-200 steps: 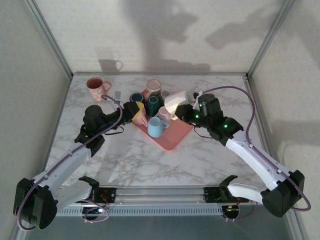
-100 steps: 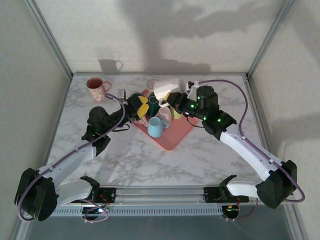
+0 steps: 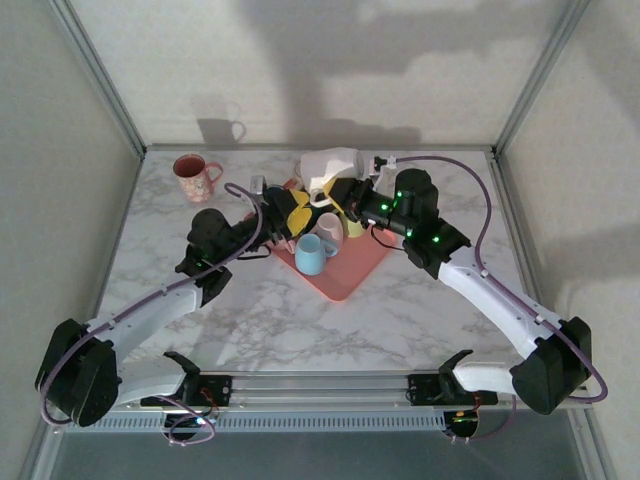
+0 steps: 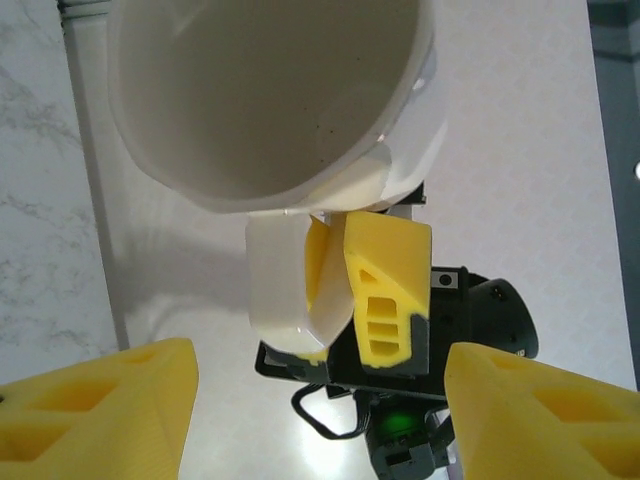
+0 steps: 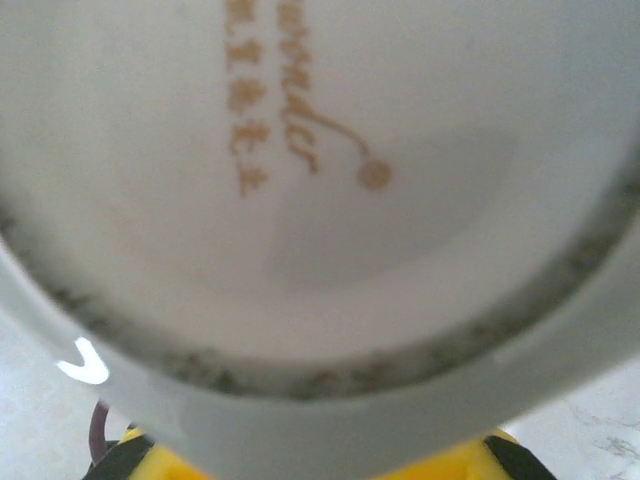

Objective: Turn the mug right side up

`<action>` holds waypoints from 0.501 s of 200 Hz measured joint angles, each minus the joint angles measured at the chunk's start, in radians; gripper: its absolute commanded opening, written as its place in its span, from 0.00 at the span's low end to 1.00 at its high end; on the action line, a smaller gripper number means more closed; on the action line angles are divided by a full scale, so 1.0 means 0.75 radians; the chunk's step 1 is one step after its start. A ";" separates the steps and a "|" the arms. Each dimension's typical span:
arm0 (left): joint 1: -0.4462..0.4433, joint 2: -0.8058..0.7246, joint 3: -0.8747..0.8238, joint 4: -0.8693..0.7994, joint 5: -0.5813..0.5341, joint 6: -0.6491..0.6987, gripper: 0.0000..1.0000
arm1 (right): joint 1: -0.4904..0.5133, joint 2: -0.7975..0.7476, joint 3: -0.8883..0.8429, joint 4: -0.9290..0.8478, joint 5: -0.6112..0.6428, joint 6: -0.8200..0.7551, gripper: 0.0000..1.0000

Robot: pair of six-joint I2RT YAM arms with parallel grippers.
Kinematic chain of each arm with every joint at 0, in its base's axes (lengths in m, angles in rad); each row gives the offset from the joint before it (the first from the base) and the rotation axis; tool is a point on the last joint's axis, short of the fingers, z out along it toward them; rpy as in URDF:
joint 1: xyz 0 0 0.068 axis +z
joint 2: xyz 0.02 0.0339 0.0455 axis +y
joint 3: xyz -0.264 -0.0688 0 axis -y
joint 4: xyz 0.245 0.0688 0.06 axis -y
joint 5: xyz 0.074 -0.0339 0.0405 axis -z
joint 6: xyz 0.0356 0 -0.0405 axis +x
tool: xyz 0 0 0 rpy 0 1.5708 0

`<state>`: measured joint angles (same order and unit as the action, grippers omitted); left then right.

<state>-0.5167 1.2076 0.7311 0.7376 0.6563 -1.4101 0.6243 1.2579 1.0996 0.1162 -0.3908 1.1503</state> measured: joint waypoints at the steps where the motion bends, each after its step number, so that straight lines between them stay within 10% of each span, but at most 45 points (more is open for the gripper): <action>1: -0.001 0.001 0.002 0.001 -0.001 -0.002 0.65 | 0.000 0.001 0.000 0.001 -0.001 0.001 0.00; 100: -0.025 0.038 0.045 0.066 -0.034 -0.092 0.54 | 0.003 0.004 0.000 0.070 -0.040 0.039 0.00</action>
<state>-0.5354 1.2358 0.7650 0.7868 0.6308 -1.4792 0.6266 1.2606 1.0996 0.1688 -0.4206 1.1797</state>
